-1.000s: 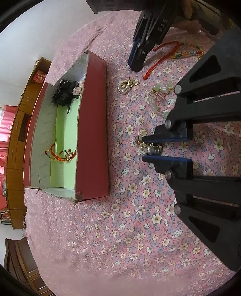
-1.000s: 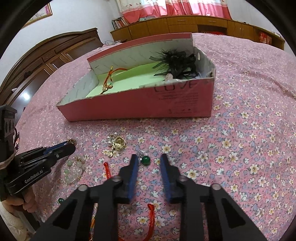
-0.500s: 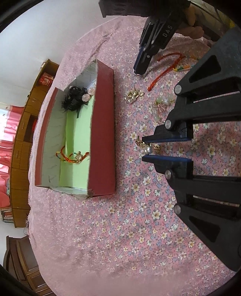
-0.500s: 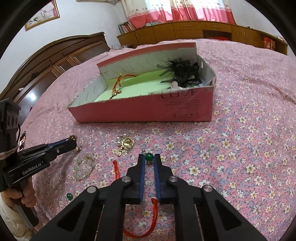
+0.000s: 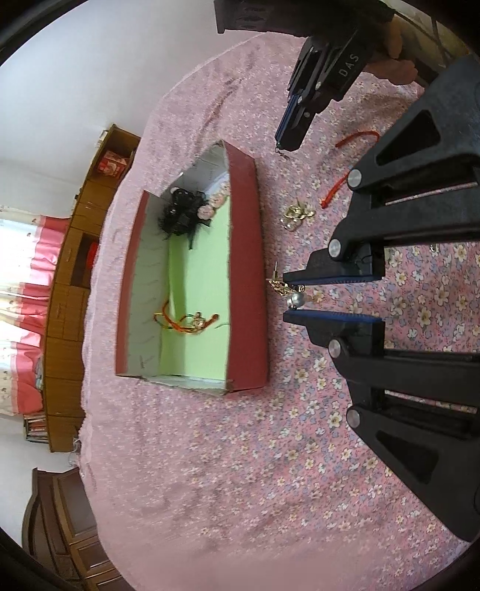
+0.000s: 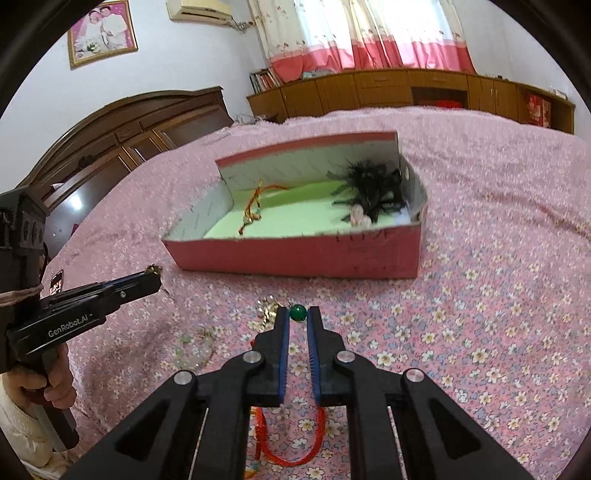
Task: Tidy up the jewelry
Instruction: 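Carry the brooch and green pendant into the shoebox and open both tools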
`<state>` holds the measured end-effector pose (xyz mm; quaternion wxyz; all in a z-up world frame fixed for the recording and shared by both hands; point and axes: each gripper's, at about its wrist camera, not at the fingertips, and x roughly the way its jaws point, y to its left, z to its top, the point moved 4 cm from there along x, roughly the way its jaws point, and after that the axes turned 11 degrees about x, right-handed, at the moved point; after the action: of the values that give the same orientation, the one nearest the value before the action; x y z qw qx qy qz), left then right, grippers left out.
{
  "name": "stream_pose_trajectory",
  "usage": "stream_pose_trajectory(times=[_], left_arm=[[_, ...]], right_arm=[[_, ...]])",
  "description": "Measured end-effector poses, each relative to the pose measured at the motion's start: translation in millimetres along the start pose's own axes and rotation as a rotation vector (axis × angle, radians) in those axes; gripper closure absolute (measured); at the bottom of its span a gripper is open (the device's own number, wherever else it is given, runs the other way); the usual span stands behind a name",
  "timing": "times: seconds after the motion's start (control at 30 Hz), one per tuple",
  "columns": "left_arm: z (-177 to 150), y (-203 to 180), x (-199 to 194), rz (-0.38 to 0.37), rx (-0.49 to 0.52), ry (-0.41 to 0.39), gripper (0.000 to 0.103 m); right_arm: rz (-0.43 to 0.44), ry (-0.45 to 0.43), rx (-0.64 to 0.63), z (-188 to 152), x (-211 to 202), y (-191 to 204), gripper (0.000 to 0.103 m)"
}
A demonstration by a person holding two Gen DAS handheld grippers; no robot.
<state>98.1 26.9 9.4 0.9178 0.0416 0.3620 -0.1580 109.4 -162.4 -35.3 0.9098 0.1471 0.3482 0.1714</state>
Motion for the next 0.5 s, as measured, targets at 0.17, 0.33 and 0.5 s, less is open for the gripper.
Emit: stream_pose_trajectory(times=[0.17, 0.33, 0.5], left_arm=[[5.9, -0.4, -10.5, 0.015, -0.002, -0.041, 0.099], [13.9, -0.4, -18.3, 0.032, 0.000, -0.081, 0.099], [24.3, -1.1, -22.7, 0.049, 0.014, -0.116, 0.099]], right_arm=[[0.011, -0.049, -0.017, 7.2, -8.5, 6.6, 0.092], [0.019, -0.091, -0.027, 13.8, -16.5, 12.1, 0.092], [0.024, -0.131, -0.041, 21.8, -22.1, 18.0, 0.092]])
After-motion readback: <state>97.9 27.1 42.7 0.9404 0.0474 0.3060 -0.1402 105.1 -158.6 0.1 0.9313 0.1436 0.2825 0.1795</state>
